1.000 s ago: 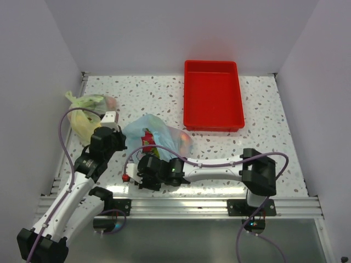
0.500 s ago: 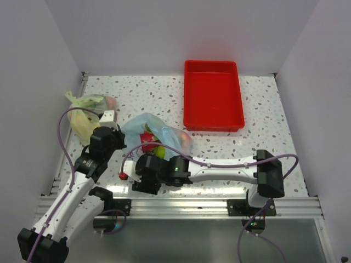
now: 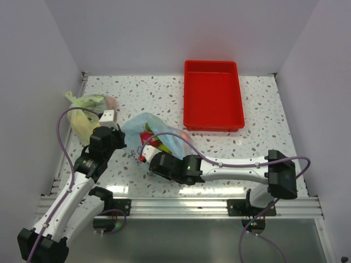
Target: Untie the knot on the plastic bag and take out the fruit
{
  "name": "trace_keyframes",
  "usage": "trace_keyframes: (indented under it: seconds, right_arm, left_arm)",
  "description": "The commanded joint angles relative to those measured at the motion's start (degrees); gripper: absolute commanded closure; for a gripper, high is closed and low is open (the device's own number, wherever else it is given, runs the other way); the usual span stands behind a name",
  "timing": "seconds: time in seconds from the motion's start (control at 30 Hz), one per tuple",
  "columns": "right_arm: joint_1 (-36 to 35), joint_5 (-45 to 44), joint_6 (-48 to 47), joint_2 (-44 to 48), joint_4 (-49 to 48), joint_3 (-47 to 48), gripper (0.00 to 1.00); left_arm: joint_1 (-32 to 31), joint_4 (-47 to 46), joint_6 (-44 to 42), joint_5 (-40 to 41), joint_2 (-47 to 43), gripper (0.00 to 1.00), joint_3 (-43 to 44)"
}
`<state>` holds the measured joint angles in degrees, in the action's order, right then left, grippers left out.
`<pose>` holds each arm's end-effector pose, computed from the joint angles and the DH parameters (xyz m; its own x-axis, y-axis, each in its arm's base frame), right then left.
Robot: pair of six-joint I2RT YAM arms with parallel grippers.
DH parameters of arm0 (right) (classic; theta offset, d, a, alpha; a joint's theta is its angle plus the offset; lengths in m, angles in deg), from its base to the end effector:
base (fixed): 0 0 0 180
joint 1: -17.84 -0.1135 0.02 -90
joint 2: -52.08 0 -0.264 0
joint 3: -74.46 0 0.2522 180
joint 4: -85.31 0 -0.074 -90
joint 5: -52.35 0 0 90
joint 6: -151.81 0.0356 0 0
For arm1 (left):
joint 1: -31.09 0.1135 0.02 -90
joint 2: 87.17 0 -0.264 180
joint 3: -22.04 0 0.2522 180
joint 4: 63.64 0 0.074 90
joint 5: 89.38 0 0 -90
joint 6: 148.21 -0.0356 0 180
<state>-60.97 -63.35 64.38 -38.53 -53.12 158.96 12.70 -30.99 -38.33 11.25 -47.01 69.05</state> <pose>0.0821 0.3354 0.2722 -0.1804 -0.7039 -0.6870 -0.8200 0.4933 -0.2901 0.1603 -0.0464 0.2664 -0.4402 -0.2058 -0.8740 0.0029 0.9730 -0.2307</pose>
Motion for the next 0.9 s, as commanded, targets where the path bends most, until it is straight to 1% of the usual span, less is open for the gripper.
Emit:
trace_keyframes:
  seconds: [0.0,0.07,0.1,0.13,0.2,0.23,0.27,0.37,0.5,0.63,0.77,0.8,0.87]
  right_arm:
    - [0.49,-4.45,7.08,1.66,1.63,-6.04,0.55]
    - [0.49,-3.75,9.55,4.11,1.46,-10.87,0.51]
    - [0.49,-3.58,11.56,4.91,1.37,-12.37,0.46]
    - [0.49,-2.97,12.45,5.78,1.45,-14.90,0.29]
    - [0.49,-2.09,14.21,6.85,1.89,-16.59,0.15]
    - [0.49,-1.65,14.65,6.76,2.50,-17.64,0.06]
    - [0.49,-1.21,14.92,6.59,2.68,-18.09,0.03]
    - [0.49,-0.76,15.97,5.88,2.86,-18.53,0.01]
    - [0.23,1.61,14.75,9.04,2.77,-16.17,0.01]
    - [0.23,2.75,13.08,13.34,3.65,-9.68,0.02]
    - [0.23,2.58,10.97,13.01,2.43,-4.83,0.07]
    - [0.14,2.58,10.10,12.48,1.55,-4.21,0.12]
    - [0.23,2.31,9.21,10.03,-1.00,-2.98,0.17]
  left_arm:
    - [0.46,-2.90,-1.16,-0.96,-0.26,1.00,0.58]
    - [0.46,-2.99,-1.25,-1.40,0.00,1.00,0.58]
    - [0.38,-3.07,-1.33,-1.75,0.18,1.00,0.50]
    - [0.46,-3.16,-1.51,-2.02,0.35,1.00,0.49]
    - [0.46,-3.43,-1.68,-2.81,1.06,1.00,0.58]
    - [0.46,-3.34,-1.77,-2.99,1.41,1.00,0.58]
    - [0.38,-3.34,-1.77,-3.16,1.85,1.00,0.67]
    - [0.46,-2.90,-1.77,-4.04,1.85,1.00,0.67]
    - [0.38,-1.23,-1.69,-6.14,0.45,1.00,0.50]
    - [0.29,1.23,-1.42,-7.29,-1.22,1.00,0.32]
    - [0.37,1.68,-0.89,-8.52,-3.59,1.00,-0.47]
    - [0.38,1.50,-0.89,-8.52,-3.77,1.00,-0.56]
    - [0.38,1.23,-0.98,-8.18,-3.51,1.00,-0.56]
